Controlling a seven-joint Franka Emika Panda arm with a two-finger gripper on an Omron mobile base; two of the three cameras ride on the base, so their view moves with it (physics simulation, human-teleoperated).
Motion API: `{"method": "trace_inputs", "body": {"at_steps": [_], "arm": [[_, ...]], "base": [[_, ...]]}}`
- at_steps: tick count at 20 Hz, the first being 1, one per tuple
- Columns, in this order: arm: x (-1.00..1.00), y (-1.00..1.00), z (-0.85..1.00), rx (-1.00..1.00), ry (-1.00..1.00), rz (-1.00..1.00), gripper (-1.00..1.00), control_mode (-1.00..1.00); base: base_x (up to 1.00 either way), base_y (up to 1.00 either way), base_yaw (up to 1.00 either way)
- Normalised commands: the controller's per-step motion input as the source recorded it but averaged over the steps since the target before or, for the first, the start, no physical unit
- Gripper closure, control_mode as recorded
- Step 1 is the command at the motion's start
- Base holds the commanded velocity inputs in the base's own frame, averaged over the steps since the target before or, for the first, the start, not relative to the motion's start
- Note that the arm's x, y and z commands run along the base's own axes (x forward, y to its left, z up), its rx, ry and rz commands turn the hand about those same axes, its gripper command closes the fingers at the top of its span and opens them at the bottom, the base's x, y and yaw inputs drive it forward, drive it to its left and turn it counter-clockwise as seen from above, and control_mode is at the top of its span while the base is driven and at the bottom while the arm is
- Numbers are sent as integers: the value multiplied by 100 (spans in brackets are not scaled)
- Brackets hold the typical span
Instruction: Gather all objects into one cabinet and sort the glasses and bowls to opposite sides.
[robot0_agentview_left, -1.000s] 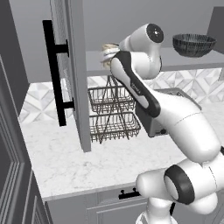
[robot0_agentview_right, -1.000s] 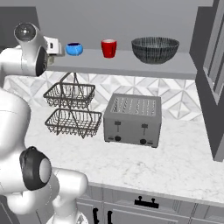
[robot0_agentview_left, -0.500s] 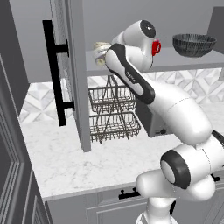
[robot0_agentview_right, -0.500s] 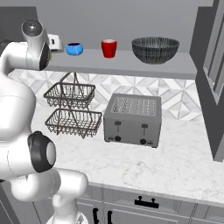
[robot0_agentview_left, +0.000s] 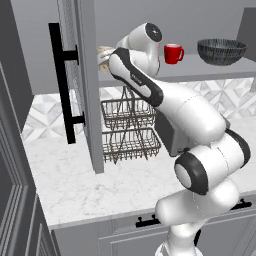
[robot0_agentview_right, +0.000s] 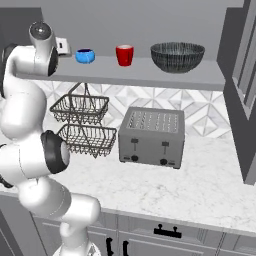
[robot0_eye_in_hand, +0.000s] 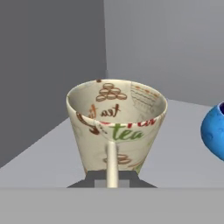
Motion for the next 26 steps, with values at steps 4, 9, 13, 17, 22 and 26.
{"method": "trace_inputs", "body": {"at_steps": [4,9,13,17,22,26], "arm": [[59,32,-2,-1,1,0,100,-100],[60,40,-5,-2,3,0,100,-100],[65,32,-7,-1,1,0,100,-100],[54,15,0,0,3,0,100,-100],[29,5,0,0,0,0,100,-100],[9,0,0,0,0,0,-100,-100]], "base": [[0,0,0],[0,0,0],[0,0,0],[0,0,0],[0,0,0],[0,0,0]]}}
